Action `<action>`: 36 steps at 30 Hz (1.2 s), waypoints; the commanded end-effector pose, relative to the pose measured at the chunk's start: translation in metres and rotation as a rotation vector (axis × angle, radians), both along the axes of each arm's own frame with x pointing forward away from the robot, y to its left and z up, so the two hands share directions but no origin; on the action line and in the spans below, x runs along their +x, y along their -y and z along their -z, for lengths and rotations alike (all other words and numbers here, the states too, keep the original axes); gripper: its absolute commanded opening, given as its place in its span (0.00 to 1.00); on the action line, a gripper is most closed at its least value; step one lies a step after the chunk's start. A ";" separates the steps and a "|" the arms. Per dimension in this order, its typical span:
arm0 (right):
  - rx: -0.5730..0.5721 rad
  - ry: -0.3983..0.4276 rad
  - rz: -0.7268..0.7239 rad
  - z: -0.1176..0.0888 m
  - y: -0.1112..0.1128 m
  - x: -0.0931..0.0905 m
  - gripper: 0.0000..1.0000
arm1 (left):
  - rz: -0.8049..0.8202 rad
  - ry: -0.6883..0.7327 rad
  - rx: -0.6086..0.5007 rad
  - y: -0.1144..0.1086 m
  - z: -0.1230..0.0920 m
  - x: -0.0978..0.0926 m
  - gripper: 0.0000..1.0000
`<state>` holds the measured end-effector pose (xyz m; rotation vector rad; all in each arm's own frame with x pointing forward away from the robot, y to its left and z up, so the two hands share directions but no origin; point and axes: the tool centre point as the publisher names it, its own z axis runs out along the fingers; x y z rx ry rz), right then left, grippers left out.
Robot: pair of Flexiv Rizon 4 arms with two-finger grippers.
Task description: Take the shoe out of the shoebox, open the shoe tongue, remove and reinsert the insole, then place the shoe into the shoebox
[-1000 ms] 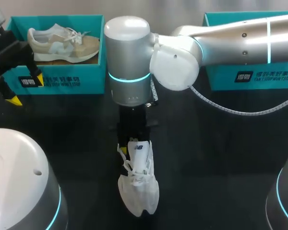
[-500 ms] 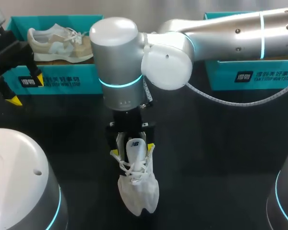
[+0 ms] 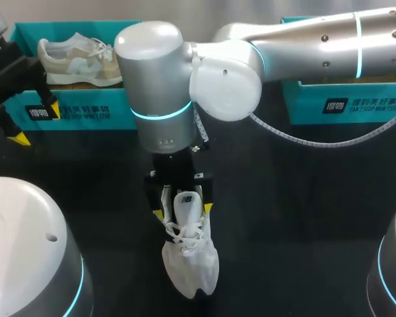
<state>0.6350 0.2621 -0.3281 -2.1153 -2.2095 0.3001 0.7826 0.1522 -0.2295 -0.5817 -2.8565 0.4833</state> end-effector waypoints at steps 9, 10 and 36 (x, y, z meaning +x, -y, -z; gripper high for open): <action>-0.006 0.007 0.059 -0.031 0.007 -0.047 1.00 | 0.000 0.002 0.002 -0.001 0.000 -0.001 1.00; -0.003 0.011 0.063 -0.033 0.006 -0.050 1.00 | 0.000 0.002 0.002 -0.001 0.000 -0.001 1.00; -0.012 0.105 -0.080 -0.019 0.004 -0.021 0.16 | 0.000 0.002 0.002 -0.001 0.000 -0.001 1.00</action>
